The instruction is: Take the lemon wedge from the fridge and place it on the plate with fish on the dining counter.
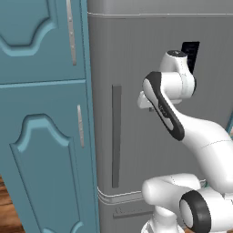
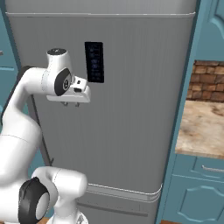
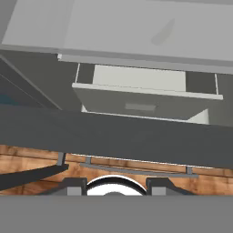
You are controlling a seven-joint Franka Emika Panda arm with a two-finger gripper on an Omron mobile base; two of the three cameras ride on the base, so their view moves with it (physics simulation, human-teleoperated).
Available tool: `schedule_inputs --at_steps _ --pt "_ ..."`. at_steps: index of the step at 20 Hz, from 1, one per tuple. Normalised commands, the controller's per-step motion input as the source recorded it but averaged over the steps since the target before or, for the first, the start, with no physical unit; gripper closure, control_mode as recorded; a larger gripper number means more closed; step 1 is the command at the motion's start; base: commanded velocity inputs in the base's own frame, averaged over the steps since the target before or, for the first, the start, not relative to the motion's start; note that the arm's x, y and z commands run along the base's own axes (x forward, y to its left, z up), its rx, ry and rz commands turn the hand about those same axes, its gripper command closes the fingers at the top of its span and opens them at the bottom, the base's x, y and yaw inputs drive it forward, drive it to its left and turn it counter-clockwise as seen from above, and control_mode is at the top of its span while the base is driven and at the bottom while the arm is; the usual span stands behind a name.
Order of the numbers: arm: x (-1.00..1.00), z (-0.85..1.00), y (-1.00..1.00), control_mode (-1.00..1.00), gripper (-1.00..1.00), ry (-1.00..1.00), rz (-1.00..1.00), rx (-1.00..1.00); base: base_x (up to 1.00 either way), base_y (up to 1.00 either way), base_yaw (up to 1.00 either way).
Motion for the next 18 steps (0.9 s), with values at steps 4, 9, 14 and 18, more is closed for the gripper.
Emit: schedule_inputs --at_steps 4,9,14,18 --pt "-0.03 -0.05 0.01 -1.00 -1.00 0.00 0.00 0.00 0.00 0.00 0.00" --pt "-0.07 0.00 0.10 -1.00 -1.00 -0.01 0.00 0.00 0.00 0.00 0.00" --pt "0.00 -0.09 0.96 -1.00 -1.00 0.00 0.00 -0.16 0.00 0.00 0.00" --pt "-0.07 -0.08 0.49 -1.00 -1.00 0.00 -0.03 -0.04 0.00 0.00 0.00"
